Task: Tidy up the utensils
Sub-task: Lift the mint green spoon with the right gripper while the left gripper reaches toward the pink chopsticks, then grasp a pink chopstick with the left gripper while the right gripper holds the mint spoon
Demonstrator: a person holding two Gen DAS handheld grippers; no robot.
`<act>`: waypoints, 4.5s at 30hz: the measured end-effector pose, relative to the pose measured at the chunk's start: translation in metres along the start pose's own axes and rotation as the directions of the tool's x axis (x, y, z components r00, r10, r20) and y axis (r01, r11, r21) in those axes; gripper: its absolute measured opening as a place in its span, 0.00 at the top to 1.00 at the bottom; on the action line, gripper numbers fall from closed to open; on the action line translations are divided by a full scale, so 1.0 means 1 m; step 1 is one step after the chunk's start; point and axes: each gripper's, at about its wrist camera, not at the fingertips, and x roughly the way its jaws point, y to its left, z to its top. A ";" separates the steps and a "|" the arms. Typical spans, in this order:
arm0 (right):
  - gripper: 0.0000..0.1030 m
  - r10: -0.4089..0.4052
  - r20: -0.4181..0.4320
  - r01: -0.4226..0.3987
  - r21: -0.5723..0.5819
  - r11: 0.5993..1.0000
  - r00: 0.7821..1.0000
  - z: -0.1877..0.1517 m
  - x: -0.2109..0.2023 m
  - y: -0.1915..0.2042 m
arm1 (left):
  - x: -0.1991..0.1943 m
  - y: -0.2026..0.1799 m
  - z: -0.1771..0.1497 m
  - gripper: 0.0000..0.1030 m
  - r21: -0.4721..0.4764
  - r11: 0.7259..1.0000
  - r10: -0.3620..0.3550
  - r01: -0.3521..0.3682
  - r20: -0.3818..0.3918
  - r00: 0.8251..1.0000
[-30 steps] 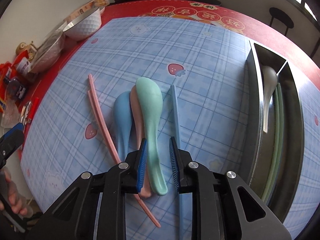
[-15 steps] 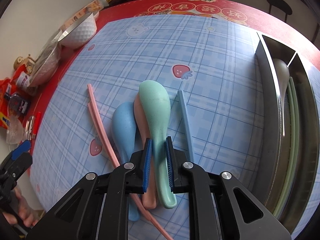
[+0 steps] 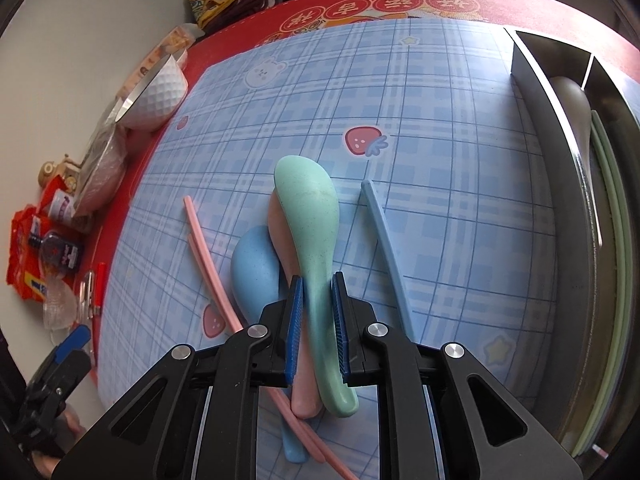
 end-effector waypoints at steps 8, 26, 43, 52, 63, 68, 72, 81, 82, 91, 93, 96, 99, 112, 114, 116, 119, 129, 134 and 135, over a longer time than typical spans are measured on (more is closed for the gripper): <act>0.86 0.030 0.002 -0.030 0.013 0.999 1.000 0.001 0.001 -0.005 | -0.001 0.002 -0.001 0.11 -0.006 1.000 0.004 -0.004 -0.003 1.000; 0.87 -0.122 0.112 0.132 -0.093 0.987 0.986 -0.028 -0.044 0.003 | 0.026 -0.023 0.010 0.56 -0.017 0.991 -0.135 0.134 -0.110 0.985; 0.87 -0.091 0.162 0.104 -0.073 0.992 0.983 -0.028 -0.076 -0.018 | 0.095 -0.081 0.029 0.83 -0.211 0.957 -0.254 0.200 -0.276 0.927; 0.87 -0.080 0.164 0.090 -0.055 0.994 0.983 -0.028 -0.080 -0.027 | 0.109 -0.078 0.033 0.83 -0.236 0.962 -0.211 0.141 -0.305 0.929; 0.87 -0.067 0.168 0.076 -0.050 0.996 0.984 -0.029 -0.081 -0.026 | 0.097 -0.069 0.031 0.98 -0.186 0.973 -0.192 0.140 -0.297 0.935; 0.87 -0.061 0.165 0.070 -0.052 0.996 0.984 -0.029 -0.080 -0.024 | 0.095 -0.056 0.026 0.97 -0.226 0.962 -0.222 0.155 -0.307 0.925; 0.87 -0.059 0.165 0.069 -0.054 0.996 0.984 -0.029 -0.079 -0.021 | 0.096 -0.061 0.029 0.97 -0.246 0.949 -0.269 0.199 -0.296 0.916; 0.87 -0.063 0.168 0.072 -0.047 0.996 0.984 -0.029 -0.082 -0.023 | 0.112 -0.069 0.024 0.97 -0.272 0.943 -0.281 0.193 -0.336 0.899; 0.87 -0.063 0.168 0.071 -0.043 0.997 0.984 -0.029 -0.082 -0.024 | 0.113 -0.066 0.025 0.96 -0.287 0.938 -0.289 0.195 -0.335 0.897; 0.87 -0.062 0.169 0.069 -0.037 0.997 0.984 -0.027 -0.082 -0.028 | 0.116 -0.056 0.027 0.91 -0.410 0.884 -0.365 0.224 -0.306 0.879; 0.87 -0.061 0.169 0.068 -0.035 0.997 0.984 -0.027 -0.082 -0.029 | 0.117 -0.057 0.026 0.91 -0.409 0.888 -0.356 0.212 -0.317 0.879; 0.87 -0.059 0.169 0.067 -0.036 0.997 0.984 -0.026 -0.083 -0.030 | 0.118 -0.059 0.026 0.90 -0.406 0.891 -0.346 0.204 -0.317 0.883; 0.87 -0.060 0.168 0.066 -0.033 0.997 0.984 -0.026 -0.083 -0.031 | 0.119 -0.063 0.030 0.90 -0.382 0.905 -0.321 0.186 -0.326 0.889; 0.87 -0.050 0.179 0.055 -0.023 0.998 0.983 -0.028 -0.087 -0.031 | 0.119 -0.084 0.039 0.86 -0.243 0.963 -0.200 0.117 -0.347 0.916; 0.87 -0.049 0.180 0.054 -0.020 0.998 0.982 -0.029 -0.087 -0.031 | 0.119 -0.085 0.039 0.86 -0.241 0.965 -0.188 0.105 -0.349 0.918; 0.87 -0.047 0.180 0.052 -0.019 0.998 0.982 -0.029 -0.088 -0.030 | 0.119 -0.083 0.039 0.87 -0.257 0.961 -0.194 0.106 -0.345 0.918; 0.87 -0.043 0.187 0.049 -0.025 0.998 0.981 -0.030 -0.091 -0.030 | 0.118 -0.076 0.036 0.90 -0.304 0.943 -0.235 0.133 -0.328 0.915; 0.87 -0.043 0.200 0.044 0.000 0.999 0.979 -0.032 -0.096 -0.034 | 0.109 -0.068 0.037 0.97 -0.112 0.988 -0.145 0.108 -0.405 0.903; 0.87 -0.044 0.207 0.043 0.009 0.999 0.977 -0.033 -0.098 -0.037 | 0.109 -0.058 0.039 0.95 -0.314 0.932 -0.296 0.180 -0.374 0.879; 0.87 -0.044 0.209 0.043 0.010 0.999 0.977 -0.032 -0.099 -0.038 | 0.111 -0.054 0.038 0.93 -0.365 0.913 -0.321 0.182 -0.369 0.872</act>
